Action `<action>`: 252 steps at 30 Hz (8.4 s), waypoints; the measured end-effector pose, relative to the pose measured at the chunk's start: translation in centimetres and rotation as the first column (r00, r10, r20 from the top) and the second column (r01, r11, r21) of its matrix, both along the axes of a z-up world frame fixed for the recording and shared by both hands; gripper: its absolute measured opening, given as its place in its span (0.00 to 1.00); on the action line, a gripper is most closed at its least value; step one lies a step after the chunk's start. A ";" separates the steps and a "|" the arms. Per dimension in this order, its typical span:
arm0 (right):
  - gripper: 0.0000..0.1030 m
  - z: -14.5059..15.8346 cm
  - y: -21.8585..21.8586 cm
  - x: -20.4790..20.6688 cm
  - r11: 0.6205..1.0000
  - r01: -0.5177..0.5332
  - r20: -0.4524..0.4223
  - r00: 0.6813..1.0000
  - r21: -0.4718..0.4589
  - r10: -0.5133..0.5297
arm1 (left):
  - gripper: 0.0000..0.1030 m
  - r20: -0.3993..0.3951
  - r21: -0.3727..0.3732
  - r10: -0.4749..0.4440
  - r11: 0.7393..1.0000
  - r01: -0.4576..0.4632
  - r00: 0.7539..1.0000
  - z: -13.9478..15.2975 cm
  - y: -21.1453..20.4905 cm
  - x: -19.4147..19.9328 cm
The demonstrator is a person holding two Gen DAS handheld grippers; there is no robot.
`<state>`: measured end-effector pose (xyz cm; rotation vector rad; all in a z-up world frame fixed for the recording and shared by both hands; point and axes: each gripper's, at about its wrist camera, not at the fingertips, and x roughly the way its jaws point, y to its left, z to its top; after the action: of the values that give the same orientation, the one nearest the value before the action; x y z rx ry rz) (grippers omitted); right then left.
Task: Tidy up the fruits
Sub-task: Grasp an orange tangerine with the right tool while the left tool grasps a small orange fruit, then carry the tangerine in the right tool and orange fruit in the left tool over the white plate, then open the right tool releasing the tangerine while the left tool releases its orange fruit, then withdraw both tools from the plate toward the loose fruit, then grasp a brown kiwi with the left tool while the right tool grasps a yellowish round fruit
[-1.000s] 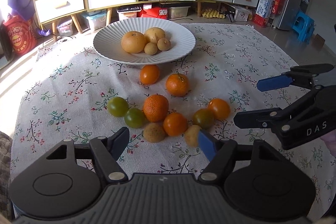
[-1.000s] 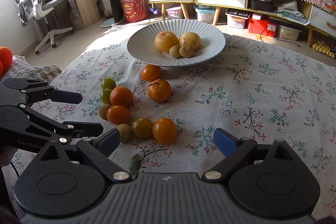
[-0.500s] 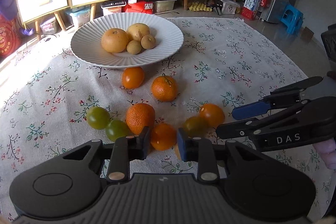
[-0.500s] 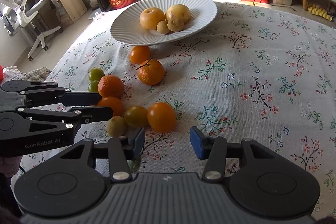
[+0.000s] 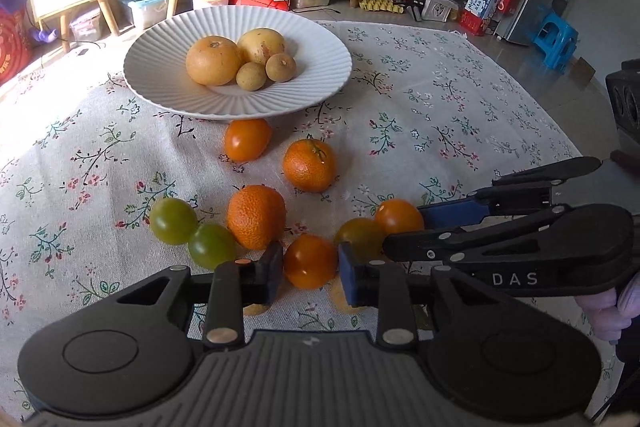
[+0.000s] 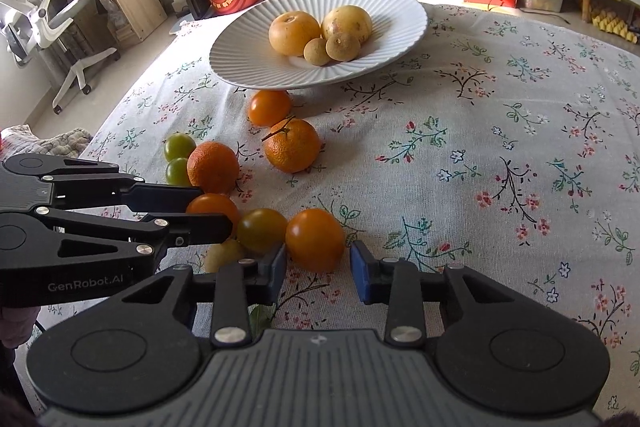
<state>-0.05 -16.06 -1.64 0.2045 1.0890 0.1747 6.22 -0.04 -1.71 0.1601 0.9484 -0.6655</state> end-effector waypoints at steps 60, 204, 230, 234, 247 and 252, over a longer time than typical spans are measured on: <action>0.28 3.5 -4.4 6.2 0.970 0.179 0.109 0.974 0.162 -0.198 | 0.10 0.029 -0.205 0.195 0.961 -0.185 0.980 3.2 0.5 5.2; 0.64 0.4 4.4 -5.2 0.961 -0.212 0.251 0.934 -0.177 0.253 | 0.44 0.198 -0.044 0.197 0.980 -0.192 0.960 -1.8 3.4 -3.3; 0.36 0.7 4.8 -4.2 0.962 -0.208 0.250 0.936 -0.175 0.248 | 0.10 0.180 -0.048 0.161 0.987 -0.155 0.970 -1.4 2.7 -3.2; 0.30 0.8 4.8 -4.1 0.963 -0.208 0.251 0.936 -0.174 0.247 | 0.10 0.179 -0.048 0.159 0.987 -0.152 0.971 -1.3 2.7 -3.2; 0.24 1.2 4.7 -4.0 0.964 -0.204 0.270 0.931 -0.173 0.246 | 0.09 0.179 -0.066 0.153 0.987 -0.144 0.972 -0.8 2.6 -3.3; 0.24 1.7 4.5 -4.1 0.966 -0.196 0.283 0.929 -0.167 0.238 | 0.09 0.180 -0.079 0.159 0.986 -0.147 0.971 -0.3 2.7 -3.3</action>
<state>-4.10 -11.51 0.03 -0.0671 0.8124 0.3194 2.91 2.62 -2.03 0.0885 0.7504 -0.5281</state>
